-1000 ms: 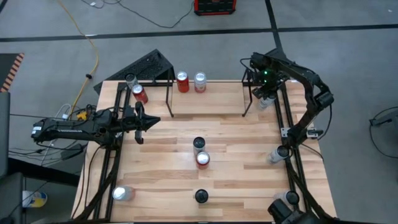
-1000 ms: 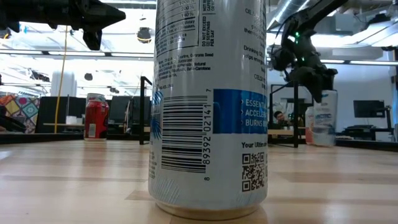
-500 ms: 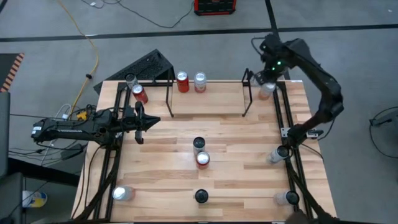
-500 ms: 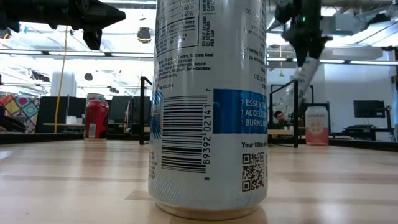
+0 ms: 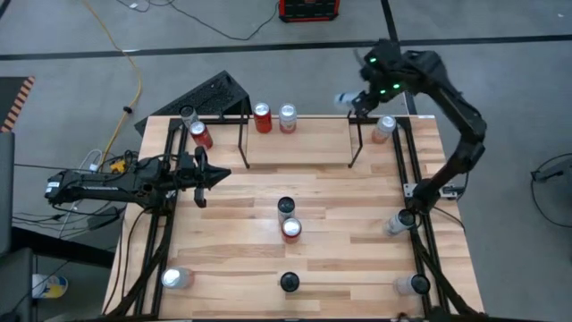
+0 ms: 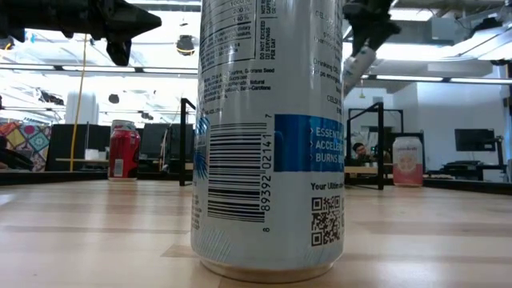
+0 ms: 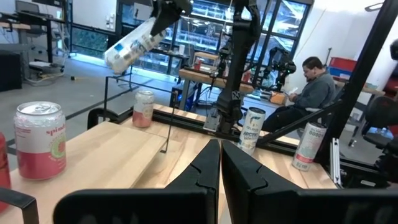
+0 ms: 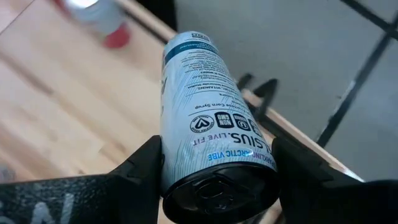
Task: Place canned beverage on shelf
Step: Put the top right white blue soda can on the shelf
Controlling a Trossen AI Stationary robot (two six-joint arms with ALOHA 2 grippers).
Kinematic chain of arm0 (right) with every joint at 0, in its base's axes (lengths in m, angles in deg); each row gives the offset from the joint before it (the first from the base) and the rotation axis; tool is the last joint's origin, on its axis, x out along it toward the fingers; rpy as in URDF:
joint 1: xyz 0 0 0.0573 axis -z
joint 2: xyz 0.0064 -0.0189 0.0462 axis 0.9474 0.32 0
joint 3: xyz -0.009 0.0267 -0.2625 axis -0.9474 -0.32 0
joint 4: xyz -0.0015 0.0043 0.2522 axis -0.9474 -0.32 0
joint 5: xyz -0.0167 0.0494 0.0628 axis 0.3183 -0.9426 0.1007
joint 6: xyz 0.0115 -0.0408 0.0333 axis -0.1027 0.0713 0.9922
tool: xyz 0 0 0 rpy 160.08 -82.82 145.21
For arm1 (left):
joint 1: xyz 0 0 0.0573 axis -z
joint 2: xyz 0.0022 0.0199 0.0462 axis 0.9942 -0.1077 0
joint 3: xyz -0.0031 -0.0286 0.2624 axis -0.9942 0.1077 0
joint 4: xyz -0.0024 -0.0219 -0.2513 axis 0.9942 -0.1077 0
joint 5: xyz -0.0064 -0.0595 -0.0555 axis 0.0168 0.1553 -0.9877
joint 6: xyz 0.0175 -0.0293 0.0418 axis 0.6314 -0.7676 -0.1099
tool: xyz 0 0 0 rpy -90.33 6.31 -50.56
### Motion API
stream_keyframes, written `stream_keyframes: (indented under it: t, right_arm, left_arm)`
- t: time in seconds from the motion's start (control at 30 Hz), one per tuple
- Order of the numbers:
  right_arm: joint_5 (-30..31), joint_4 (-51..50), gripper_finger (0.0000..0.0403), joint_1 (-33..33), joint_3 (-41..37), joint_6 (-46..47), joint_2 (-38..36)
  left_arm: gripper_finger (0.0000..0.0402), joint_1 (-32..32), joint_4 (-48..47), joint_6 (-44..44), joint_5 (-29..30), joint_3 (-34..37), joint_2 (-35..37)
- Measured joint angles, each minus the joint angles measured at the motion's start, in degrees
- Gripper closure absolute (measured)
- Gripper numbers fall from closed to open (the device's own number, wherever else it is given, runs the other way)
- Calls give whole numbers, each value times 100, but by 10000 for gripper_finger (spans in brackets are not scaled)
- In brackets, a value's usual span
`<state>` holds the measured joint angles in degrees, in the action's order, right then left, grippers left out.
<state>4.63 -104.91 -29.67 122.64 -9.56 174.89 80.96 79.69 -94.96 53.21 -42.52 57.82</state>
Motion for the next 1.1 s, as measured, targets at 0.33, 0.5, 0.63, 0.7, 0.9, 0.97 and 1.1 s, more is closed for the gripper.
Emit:
stream_keyframes:
  t: [0.33, 0.5, 0.63, 0.7, 0.9, 0.97, 1.1]
  right_arm:
    - [-19, -337, 181, -797, 476, -438, 1403]
    - [-191, -359, 181, -1042, 707, -783, 2048]
    - [-370, -353, 181, -1188, 860, -1017, 2353]
    - [-409, -355, 181, -1240, 886, -1042, 2408]
    - [-410, -364, 180, -1314, 935, -1185, 2416]
    - [-425, -361, 180, -1285, 934, -1183, 2373]
    - [-465, -355, 180, -1231, 935, -1185, 2225]
  left_arm:
    - [401, -1, 0, -132, -4, 0, 0]
    - [401, -2, 0, -145, -2, 0, 0]
    - [401, -2, 0, -155, 29, 0, 0]
    - [401, -2, 0, -172, 30, 0, 0]
    - [401, -2, 0, -257, 33, 0, 0]
    - [401, -2, 0, -257, 35, 0, 0]
    - [401, -2, 0, -300, 35, 0, -1]
